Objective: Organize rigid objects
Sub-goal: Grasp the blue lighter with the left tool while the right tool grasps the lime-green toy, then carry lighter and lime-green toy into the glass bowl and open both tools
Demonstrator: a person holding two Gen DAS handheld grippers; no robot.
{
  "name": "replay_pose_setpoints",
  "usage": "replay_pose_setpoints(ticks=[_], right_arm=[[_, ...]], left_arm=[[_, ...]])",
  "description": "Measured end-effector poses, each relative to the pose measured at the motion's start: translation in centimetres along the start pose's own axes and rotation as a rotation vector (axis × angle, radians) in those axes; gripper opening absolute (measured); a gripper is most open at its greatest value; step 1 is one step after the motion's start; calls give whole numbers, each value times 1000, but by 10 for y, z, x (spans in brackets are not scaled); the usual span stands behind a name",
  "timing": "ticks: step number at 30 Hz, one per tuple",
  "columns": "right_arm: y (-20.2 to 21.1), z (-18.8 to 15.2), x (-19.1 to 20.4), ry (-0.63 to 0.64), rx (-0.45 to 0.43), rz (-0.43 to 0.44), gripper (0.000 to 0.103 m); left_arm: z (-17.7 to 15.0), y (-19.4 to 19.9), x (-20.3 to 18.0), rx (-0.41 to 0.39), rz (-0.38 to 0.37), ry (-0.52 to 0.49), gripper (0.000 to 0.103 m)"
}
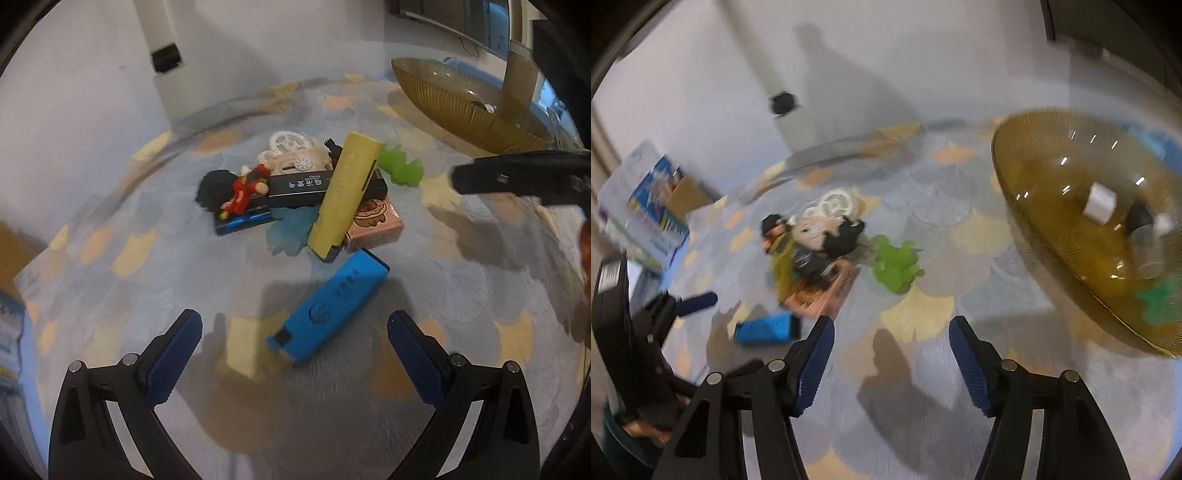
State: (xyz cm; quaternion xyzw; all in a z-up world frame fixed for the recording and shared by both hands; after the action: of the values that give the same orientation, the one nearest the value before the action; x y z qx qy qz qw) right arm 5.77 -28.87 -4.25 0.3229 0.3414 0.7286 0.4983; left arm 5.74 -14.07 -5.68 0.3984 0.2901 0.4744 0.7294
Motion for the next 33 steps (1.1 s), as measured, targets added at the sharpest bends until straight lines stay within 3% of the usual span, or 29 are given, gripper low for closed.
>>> replay_pose_setpoints(ticks=[3,6,8,10,11,13,18,24,30,33], right_arm=[[-24,10,-6,-11,21,19,64],[-37,19,-3,29,14,3,64],[-43,26,-1,71,0,-52,60],[-50,31,-1,99,2,-87,49],[-50,33,-2,109,-3,-105,37],[-50,34,-2,139,-8,-128,34],[-25,15,3,111,-14,-68,34],[31,-31,32,151,-54,2,34],[50,-89,57,238,-29,-15,34],[45,-105,59,266,-11,-40,34]], left_arm=[[2,-13,-3,30,-61,-2,98],[6,-14,-4,29,-110,20,88],[7,-11,-8,14,-123,9,73],[5,-5,-15,6,-136,-3,41],[5,-3,-18,6,-130,-6,37],[2,0,-26,1,-120,-5,22],[-20,17,-36,4,-129,66,21],[-60,47,-48,-11,-131,143,21],[-90,61,-55,-14,-139,202,21],[-91,63,-53,-50,-104,224,25]])
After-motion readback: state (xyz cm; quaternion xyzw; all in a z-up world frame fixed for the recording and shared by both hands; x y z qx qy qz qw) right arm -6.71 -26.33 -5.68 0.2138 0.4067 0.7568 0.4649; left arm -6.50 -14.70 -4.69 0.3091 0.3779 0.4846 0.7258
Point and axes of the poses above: each gripper's, at about its wrist camera, not at the fingertips, and y roughly against the way its jaws point, x to its left, z to its top, the point moved 9 cm from there along -y, roughly the way its jaws point, and after that the axes turned 15 degrees about y, right-handed, at the moved point
